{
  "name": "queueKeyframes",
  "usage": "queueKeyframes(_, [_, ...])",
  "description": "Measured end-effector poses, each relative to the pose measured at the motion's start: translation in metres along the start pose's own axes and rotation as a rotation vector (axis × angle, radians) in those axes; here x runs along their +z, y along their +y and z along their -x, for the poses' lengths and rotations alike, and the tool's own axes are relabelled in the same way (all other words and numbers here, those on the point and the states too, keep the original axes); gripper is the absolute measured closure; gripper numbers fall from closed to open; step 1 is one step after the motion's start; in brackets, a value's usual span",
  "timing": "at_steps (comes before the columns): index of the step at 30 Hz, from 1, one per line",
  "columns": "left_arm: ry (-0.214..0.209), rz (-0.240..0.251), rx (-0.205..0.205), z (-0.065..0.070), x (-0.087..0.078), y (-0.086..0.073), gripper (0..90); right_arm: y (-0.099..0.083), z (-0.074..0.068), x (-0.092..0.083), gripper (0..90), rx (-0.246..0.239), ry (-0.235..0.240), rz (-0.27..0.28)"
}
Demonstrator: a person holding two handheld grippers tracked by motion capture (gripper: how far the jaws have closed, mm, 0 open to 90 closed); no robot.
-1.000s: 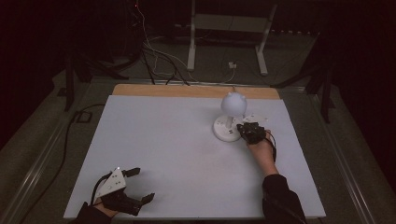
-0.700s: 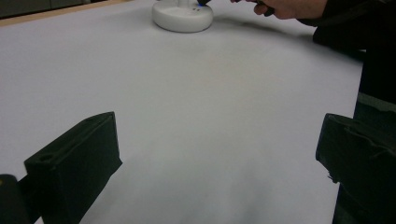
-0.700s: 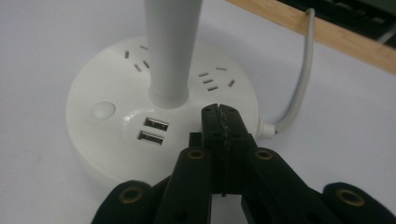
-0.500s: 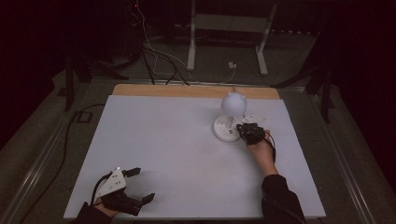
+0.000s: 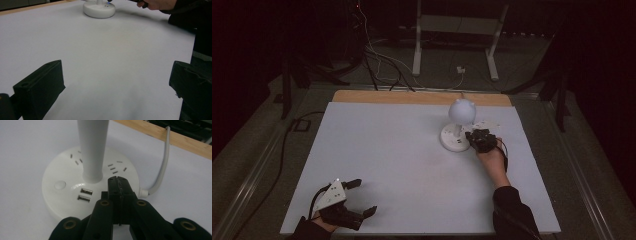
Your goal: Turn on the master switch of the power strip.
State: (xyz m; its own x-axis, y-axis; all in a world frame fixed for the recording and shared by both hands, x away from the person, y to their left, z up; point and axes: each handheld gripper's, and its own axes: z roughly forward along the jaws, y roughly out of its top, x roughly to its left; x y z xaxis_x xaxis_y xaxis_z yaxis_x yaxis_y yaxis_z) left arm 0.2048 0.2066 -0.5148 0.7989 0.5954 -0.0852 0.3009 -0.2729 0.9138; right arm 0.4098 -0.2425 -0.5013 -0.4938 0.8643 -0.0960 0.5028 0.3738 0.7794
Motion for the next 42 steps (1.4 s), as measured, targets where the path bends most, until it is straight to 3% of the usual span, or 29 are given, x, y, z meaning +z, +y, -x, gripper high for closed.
queueKeyframes(6, [0.001,-0.003,0.001,0.000,0.000,0.000,0.2,0.004,0.001,-0.008,89.9,0.007,0.026,0.020])
queueKeyframes(11, [0.000,-0.003,0.001,0.000,0.000,0.000,0.2,0.005,0.000,-0.009,81.1,0.002,0.042,0.017])
queueKeyframes(13, [0.000,-0.005,0.004,0.000,0.000,0.000,0.2,0.006,-0.001,-0.011,72.8,0.015,0.054,0.027])
queueKeyframes(14, [0.000,-0.005,0.004,0.000,0.000,0.000,0.2,0.006,-0.001,-0.011,72.8,0.015,0.054,0.027])
queueKeyframes(17, [0.002,-0.003,0.000,0.000,0.000,0.000,0.2,0.007,-0.001,-0.012,58.7,0.034,0.082,0.028])
queueKeyframes(22, [0.000,-0.003,0.004,0.001,0.000,0.000,0.2,0.005,0.000,-0.014,47.4,0.061,0.106,0.047])
queueKeyframes(23, [0.001,-0.003,0.005,0.001,0.000,0.000,0.2,0.005,0.000,-0.014,40.7,0.067,0.115,0.048])
queueKeyframes(28, [0.000,-0.003,0.004,0.001,0.000,0.000,0.2,0.005,0.000,-0.016,32.2,0.070,0.134,0.053])
queueKeyframes(30, [-0.001,-0.005,0.007,0.001,0.000,0.000,0.2,0.006,-0.001,-0.017,22.4,0.072,0.151,0.044])
queueKeyframes(33, [0.001,-0.001,0.005,0.001,0.000,0.000,0.2,0.006,-0.001,-0.018,16.0,0.077,0.162,0.038])
queueKeyframes(34, [0.001,-0.002,0.006,0.001,0.000,0.000,0.2,0.005,-0.001,-0.018,7.6,0.075,0.181,0.030])
queueKeyframes(36, [-0.001,-0.003,0.006,0.001,0.000,0.000,0.2,0.005,-0.001,-0.018,0.0,0.068,0.201,0.020])
queueKeyframes(42, [-0.002,-0.004,0.008,0.001,0.000,0.000,0.2,0.005,0.000,-0.022,0.0,0.059,0.233,0.013])
